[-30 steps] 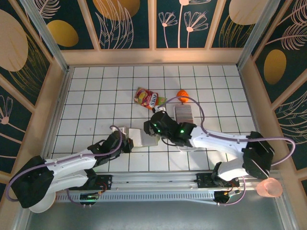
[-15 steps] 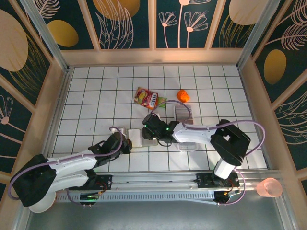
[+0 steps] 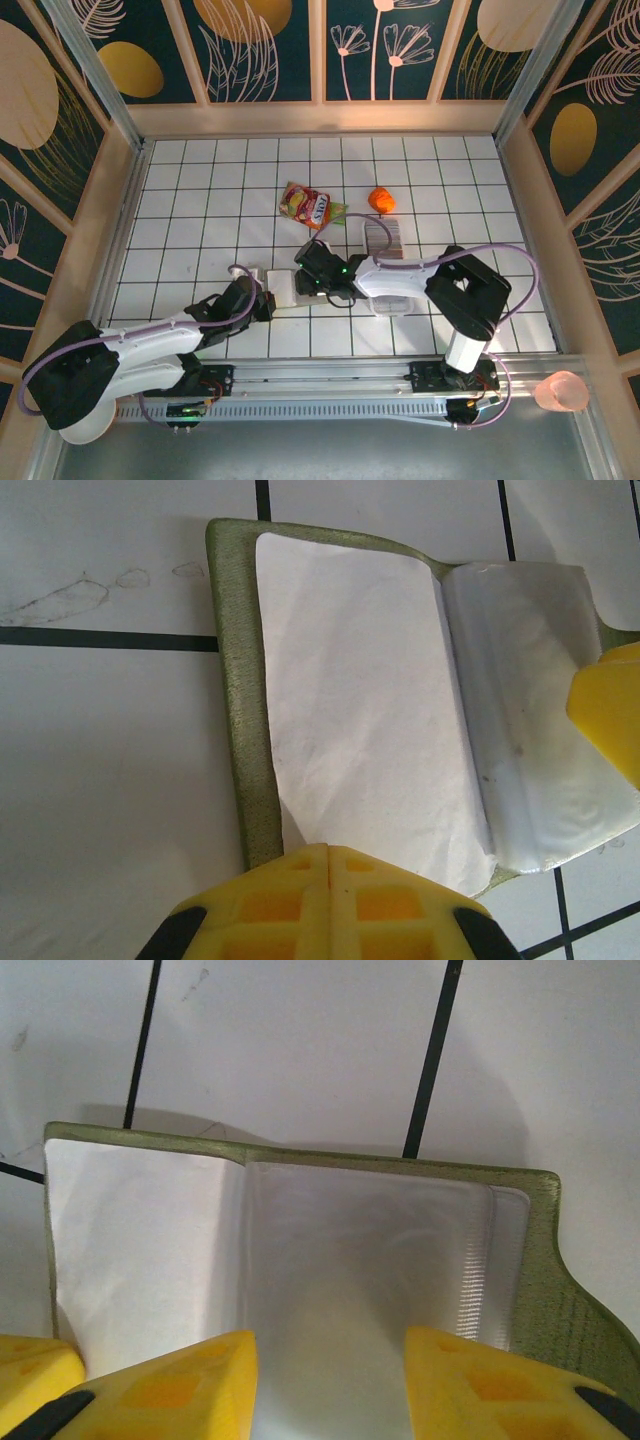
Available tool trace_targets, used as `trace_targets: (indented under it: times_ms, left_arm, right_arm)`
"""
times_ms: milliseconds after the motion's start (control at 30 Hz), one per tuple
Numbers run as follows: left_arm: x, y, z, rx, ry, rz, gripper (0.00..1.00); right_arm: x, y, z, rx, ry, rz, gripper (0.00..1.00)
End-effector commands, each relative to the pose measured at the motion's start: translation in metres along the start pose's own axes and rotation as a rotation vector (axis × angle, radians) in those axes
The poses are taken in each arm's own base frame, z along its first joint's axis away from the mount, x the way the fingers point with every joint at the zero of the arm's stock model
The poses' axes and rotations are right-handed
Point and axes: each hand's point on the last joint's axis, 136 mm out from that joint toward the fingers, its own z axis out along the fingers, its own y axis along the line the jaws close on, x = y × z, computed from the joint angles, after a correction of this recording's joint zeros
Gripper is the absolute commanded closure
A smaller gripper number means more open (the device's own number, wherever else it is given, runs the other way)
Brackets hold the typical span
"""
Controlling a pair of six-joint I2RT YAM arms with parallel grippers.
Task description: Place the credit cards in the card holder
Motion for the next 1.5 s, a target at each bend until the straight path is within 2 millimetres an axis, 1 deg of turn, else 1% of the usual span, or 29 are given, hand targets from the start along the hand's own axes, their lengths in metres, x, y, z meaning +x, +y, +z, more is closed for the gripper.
trace_targets:
  times_ms: [0, 100, 233, 433, 533, 767, 1200, 1400, 1467]
  left_arm:
    - [0.0, 0.005, 0.001, -0.012, -0.01, -0.011, 1.0]
    - [0.001, 0.006, 0.002, -0.011, -0.008, -0.011, 1.0]
    - [0.003, 0.008, 0.002, -0.02, -0.006, -0.01, 1.0]
    - [0.004, 0.011, 0.004, -0.034, -0.003, -0.011, 1.0]
    - [0.005, 0.013, 0.005, -0.04, 0.001, -0.011, 1.0]
    - [0.005, 0.012, 0.005, -0.04, 0.003, -0.013, 1.0]
    - [-0.004, 0.013, -0.001, -0.046, -0.044, -0.037, 1.0]
    - [-0.015, 0.007, -0.009, -0.017, -0.097, -0.061, 1.0]
    - [-0.02, 0.008, -0.013, -0.02, -0.125, -0.077, 1.0]
  right_arm:
    - [-0.001, 0.001, 0.005, 0.016, 0.003, 0.016, 0.55]
    - [0.003, 0.002, 0.007, 0.013, 0.012, 0.012, 0.54]
    - [0.005, 0.012, 0.01, -0.015, 0.023, 0.009, 0.54]
    - [0.003, 0.029, 0.01, -0.092, 0.023, 0.027, 0.52]
    - [0.002, 0.033, 0.011, -0.117, 0.02, 0.038, 0.52]
    - [-0.001, 0.05, 0.01, -0.207, 0.018, 0.066, 0.52]
    - [-0.001, 0.07, 0.013, -0.304, 0.025, 0.1, 0.52]
    - [0.0, 0.076, 0.016, -0.328, 0.028, 0.112, 0.52]
    - [-0.001, 0.077, 0.016, -0.332, 0.024, 0.117, 0.52]
